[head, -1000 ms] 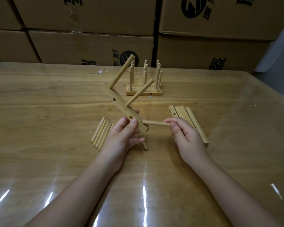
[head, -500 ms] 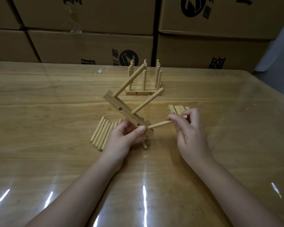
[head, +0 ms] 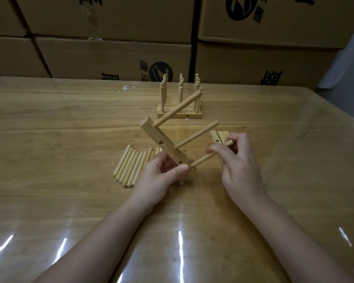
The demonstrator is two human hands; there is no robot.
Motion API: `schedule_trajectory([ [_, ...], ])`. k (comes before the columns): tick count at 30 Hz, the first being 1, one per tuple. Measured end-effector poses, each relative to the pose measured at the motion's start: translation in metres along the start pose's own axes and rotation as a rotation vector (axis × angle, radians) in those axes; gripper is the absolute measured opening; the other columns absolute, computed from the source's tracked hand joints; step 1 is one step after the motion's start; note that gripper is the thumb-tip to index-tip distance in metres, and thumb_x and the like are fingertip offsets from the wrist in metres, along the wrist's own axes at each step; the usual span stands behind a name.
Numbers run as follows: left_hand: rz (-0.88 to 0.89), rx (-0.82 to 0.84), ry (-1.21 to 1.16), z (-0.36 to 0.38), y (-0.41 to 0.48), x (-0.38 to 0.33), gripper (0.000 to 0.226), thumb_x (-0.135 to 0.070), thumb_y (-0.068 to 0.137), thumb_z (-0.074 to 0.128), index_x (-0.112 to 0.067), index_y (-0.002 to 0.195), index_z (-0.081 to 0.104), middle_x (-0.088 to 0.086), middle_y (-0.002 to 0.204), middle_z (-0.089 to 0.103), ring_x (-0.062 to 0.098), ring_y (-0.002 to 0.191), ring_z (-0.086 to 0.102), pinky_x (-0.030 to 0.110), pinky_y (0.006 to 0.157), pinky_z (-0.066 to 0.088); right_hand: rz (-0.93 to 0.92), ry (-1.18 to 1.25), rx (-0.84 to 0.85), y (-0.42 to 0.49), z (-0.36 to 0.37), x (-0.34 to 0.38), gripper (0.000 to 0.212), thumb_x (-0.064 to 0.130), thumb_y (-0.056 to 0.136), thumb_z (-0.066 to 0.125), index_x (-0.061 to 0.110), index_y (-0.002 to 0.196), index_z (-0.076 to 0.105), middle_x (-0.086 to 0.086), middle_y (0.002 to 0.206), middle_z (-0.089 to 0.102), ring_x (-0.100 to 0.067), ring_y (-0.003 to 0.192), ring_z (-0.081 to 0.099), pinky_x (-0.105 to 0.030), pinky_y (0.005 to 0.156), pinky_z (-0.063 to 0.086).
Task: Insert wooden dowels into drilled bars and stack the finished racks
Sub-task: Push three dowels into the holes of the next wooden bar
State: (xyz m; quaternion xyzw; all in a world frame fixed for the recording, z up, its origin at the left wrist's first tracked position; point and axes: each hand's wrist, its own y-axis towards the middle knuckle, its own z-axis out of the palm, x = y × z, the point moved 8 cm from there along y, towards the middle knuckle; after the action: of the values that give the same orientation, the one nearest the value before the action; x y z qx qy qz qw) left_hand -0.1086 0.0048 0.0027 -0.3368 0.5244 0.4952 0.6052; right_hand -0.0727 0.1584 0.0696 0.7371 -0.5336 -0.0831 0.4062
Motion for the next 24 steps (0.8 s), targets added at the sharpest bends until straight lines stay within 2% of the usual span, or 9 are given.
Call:
schedule_trajectory([
  [9,-0.008,-0.008,0.021,-0.0004,0.0009,0.0011,0.033,-0.016,0.073,0.065,-0.011,0.105,0.061,0.007,0.102,0.074,0.022,0.097,0.069,0.027,0.076,0.057,-0.007,0.016,0.026,0.0005,0.0011,0.0042,0.041,-0.022,0.073,0.052,0.008,0.095,0.069,-0.02,0.097,0.046,-0.022,0.085,0.044,-0.028,0.063,0.041],
  [19,-0.003,-0.021,0.071,-0.0036,0.0006,0.0014,0.024,0.002,0.086,0.06,-0.008,0.106,0.06,0.006,0.1,0.074,0.02,0.093,0.07,0.031,0.076,0.058,0.003,0.072,0.062,0.0004,0.0036,0.0038,0.042,-0.025,0.071,0.05,0.005,0.093,0.068,-0.017,0.093,0.044,-0.025,0.08,0.047,-0.032,0.062,0.044],
  [24,0.001,-0.008,0.089,-0.0023,0.0004,0.0021,0.022,0.002,0.086,0.059,-0.01,0.105,0.06,0.002,0.098,0.075,0.018,0.093,0.07,0.033,0.078,0.057,0.003,0.092,0.079,0.0009,0.0041,0.0024,0.04,-0.023,0.074,0.05,0.008,0.093,0.069,-0.012,0.092,0.042,-0.024,0.078,0.047,-0.036,0.057,0.046],
])
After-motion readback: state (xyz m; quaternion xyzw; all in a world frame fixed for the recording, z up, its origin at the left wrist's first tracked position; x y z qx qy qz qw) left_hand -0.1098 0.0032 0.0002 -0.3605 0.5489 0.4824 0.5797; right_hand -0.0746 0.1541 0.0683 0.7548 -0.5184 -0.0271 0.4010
